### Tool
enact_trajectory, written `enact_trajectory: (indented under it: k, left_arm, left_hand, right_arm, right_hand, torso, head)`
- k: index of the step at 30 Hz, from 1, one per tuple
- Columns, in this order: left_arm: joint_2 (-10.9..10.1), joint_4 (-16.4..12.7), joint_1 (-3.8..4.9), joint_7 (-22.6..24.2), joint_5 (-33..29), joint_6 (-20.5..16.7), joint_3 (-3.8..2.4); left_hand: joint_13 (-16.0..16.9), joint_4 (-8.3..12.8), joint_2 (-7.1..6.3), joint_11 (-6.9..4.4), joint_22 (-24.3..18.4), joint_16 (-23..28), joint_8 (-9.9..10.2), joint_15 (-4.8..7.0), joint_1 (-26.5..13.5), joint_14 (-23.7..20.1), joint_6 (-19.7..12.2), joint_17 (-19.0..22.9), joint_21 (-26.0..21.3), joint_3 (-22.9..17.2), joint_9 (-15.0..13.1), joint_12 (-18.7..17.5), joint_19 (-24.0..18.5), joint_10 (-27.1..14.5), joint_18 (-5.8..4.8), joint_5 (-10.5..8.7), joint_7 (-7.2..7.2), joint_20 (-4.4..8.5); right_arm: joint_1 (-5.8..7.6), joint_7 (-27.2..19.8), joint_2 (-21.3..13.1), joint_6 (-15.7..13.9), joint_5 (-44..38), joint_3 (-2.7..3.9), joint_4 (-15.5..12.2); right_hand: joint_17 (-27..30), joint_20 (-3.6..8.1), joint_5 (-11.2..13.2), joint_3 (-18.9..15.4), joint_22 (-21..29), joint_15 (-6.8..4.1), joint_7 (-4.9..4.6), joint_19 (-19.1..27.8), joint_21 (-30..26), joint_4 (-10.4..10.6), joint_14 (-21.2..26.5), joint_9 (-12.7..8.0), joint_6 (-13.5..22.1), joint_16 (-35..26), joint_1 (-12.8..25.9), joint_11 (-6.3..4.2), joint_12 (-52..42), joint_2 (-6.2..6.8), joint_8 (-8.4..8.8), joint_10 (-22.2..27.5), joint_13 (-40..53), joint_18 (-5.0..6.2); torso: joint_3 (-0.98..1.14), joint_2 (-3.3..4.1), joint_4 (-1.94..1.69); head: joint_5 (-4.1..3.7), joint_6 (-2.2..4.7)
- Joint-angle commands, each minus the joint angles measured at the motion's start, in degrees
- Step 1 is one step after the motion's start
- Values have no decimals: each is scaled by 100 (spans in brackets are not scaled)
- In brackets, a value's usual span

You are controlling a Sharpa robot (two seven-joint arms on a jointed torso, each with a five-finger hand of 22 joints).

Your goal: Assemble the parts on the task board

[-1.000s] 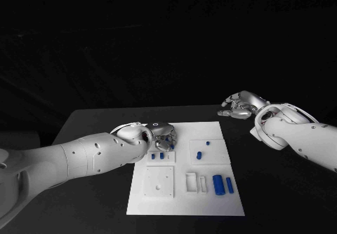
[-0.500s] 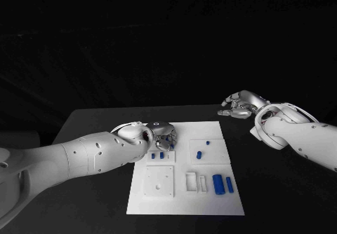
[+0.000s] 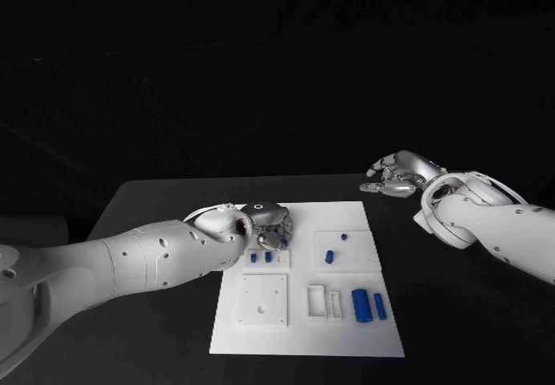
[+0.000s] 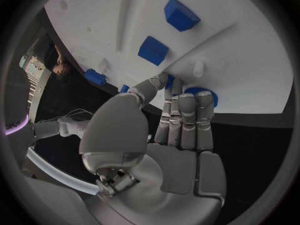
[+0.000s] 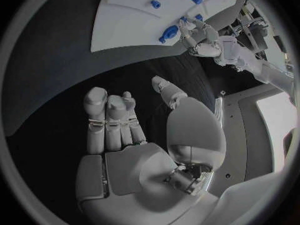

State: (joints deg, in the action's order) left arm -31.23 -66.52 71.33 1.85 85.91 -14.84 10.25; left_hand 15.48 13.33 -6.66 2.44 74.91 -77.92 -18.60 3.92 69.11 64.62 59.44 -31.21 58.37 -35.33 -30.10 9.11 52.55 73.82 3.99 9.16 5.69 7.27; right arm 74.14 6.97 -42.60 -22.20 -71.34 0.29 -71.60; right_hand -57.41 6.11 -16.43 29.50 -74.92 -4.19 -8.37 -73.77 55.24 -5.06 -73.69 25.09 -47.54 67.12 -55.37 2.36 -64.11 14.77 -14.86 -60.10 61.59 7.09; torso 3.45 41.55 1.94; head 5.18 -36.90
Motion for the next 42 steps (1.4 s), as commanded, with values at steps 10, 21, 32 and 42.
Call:
enact_trajectory:
  k: [10,21,32,42]
  left_arm:
    - [-189,-187,-61,54,-855,-202,0]
    - [-434,-450,-54,165,-1106,-432,-307]
    - [-956,-825,36,25,-1243,-102,-372]
    - [-1130,-834,12,58,-1286,12,-366]
  left_hand:
    - [-2,40,114,-11,63,-20,-13,14,-34,56,65,3,18,-7,1,-33,53,52,205,-20,-5,200]
    - [-2,57,111,-8,58,-10,-2,11,-41,64,66,14,16,-17,8,-57,68,51,204,1,-4,209]
    - [2,67,107,-12,56,-6,-2,15,-44,67,78,20,13,-18,10,-61,69,67,202,-12,-8,212]
    - [4,75,104,-13,55,-2,0,16,-42,65,83,24,8,-23,12,-67,63,73,198,-20,-9,212]
  right_arm:
    - [-2,-50,5,49,-29,3,-5]
    - [-2,-46,-4,50,-29,3,0]
    - [-2,-38,-40,49,-29,3,-10]
    - [-2,-38,-52,49,-29,3,-18]
  right_hand:
    - [-7,41,-38,1,-63,4,-43,-15,-19,48,-50,-8,-8,-23,5,-13,-22,-48,-30,29,-8,791]
    - [-7,41,-40,0,-64,4,-42,-15,-20,51,-51,-8,-8,-24,7,-14,-24,-48,-30,29,-9,791]
    - [-8,41,-42,0,-64,4,-42,-15,-21,50,-51,-8,-7,-24,5,-14,-25,-47,-30,29,-11,790]
    - [-8,41,-45,-1,-65,3,-41,-16,-22,49,-51,-8,-8,-25,3,-14,-26,-45,-30,30,-13,790]
  torso:
    - [-5,1,-2]
    - [-7,-2,0]
    - [-6,-6,-12]
    - [-14,-1,-10]
  head:
    - [54,37]
    - [55,61]
    - [66,70]
    - [83,61]
